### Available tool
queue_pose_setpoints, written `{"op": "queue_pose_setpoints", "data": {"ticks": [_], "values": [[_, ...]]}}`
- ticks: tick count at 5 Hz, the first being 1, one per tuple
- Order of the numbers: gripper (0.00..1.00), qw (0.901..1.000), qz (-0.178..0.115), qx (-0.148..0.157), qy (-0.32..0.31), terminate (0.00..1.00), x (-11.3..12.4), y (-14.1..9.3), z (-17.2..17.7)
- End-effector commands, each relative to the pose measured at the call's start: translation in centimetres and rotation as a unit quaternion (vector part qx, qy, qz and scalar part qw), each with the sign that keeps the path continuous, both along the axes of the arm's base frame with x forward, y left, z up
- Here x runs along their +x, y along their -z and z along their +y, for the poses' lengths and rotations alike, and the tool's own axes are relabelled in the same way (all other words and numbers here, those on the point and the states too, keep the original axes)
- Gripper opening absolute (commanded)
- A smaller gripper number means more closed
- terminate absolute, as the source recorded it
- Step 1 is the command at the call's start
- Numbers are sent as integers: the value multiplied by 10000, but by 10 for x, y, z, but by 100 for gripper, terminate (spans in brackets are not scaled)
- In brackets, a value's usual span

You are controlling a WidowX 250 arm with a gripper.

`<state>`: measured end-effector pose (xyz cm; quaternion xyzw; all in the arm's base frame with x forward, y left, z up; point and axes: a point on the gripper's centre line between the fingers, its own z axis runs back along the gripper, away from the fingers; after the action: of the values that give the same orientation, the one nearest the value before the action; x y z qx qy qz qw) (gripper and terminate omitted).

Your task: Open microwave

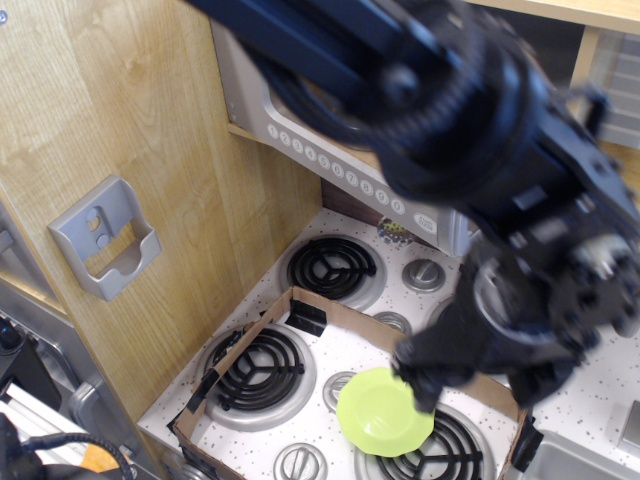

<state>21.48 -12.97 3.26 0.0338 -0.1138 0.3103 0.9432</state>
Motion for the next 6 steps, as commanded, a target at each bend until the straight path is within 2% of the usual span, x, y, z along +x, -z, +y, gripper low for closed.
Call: {"op": "queue_pose_setpoints", "data": {"ticks": [1, 2, 3, 4, 5, 6], "values": [[100, 9941, -86, -109, 1078, 0, 57, -19, -50], [100, 9826, -159, -147, 1847, 0, 87, -35, -64], [100, 9742, -371, -509, 2169, 0, 109, -40, -70], [100, 9599, -326, -385, 2759, 0, 139, -51, -71], [100, 9450, -549, -146, 3220, 0, 150, -52, -51], [100, 9398, -752, -53, 3334, 0, 137, -41, -15]]}}
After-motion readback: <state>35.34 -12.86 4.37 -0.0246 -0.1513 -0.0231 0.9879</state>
